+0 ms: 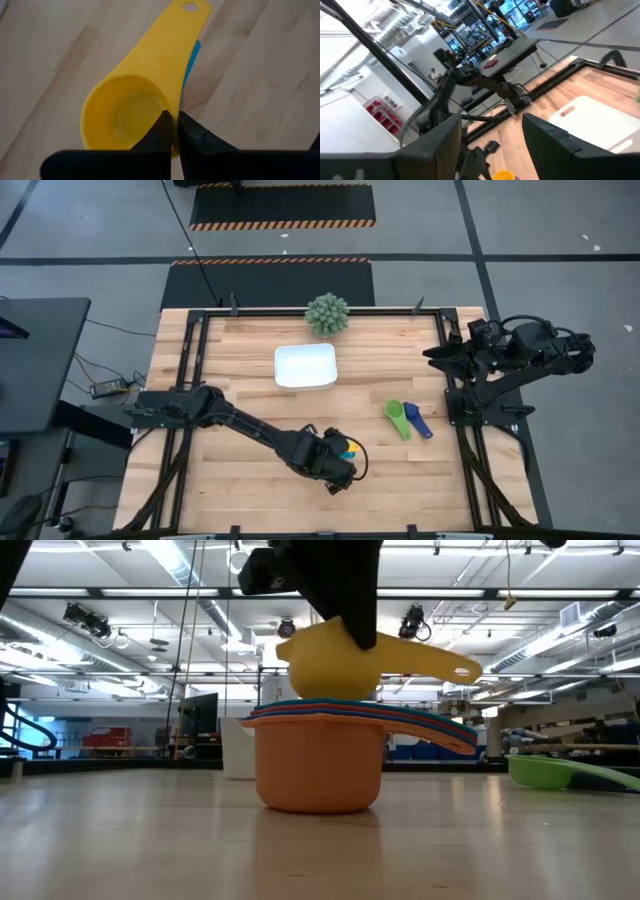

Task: Nest measuring cups in basket
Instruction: Stack the yellow measuring cup into the light blue measuring cup

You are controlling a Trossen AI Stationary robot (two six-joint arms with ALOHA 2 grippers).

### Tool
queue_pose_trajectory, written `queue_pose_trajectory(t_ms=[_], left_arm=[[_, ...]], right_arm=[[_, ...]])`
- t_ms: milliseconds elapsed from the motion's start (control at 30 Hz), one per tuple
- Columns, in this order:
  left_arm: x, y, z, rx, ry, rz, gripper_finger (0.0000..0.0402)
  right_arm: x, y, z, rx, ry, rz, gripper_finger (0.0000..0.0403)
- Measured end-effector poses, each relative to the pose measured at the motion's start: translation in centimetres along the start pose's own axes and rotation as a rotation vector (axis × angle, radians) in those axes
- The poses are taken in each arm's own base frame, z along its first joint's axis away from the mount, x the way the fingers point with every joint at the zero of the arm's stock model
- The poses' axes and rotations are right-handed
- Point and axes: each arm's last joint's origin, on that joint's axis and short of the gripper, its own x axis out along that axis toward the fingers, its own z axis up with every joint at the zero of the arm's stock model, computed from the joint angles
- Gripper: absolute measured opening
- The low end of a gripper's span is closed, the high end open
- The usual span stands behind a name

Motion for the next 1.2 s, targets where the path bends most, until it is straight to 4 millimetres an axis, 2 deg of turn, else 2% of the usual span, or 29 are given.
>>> queue_pose_trajectory(t_ms=[367,500,600,800,900,1033,1200], left_arm=[[2.5,-1.3,-1.9,0.074,0.026,0.040,0.0016],[2.5,-1.3,-1.9,0.073,0.016,0.043,0.0020],[2.6,-1.3,-1.9,0.065,0.011,0.049,0.0041],[2.5,-1.4,-1.9,0.051,0.048,0.015,0.0108],[1.9,-1.8,-1.6,0.068,0.063,-0.037,0.0130],[1.0,-2.2,-0.7,0.120,0.012,-0.076,0.0138],[1.5,-1.3,1.4,0.107,-0.037,-0.087,0.0149]], right_arm=[[0.0,0.1,0.1,0.019,-0.008,0.018,0.0217],[0.0,0.1,0.1,0.019,-0.008,0.018,0.0217],[0.0,0.1,0.1,0.020,-0.009,0.018,0.0217],[0.0,0.1,0.1,0.019,-0.008,0.018,0.0217],[0.0,0.1,0.1,0.017,-0.008,0.018,0.0217],[0.0,0.1,0.1,0.012,-0.009,0.017,0.0217],[0.0,0.1,0.1,0.012,-0.008,0.017,0.0217]])
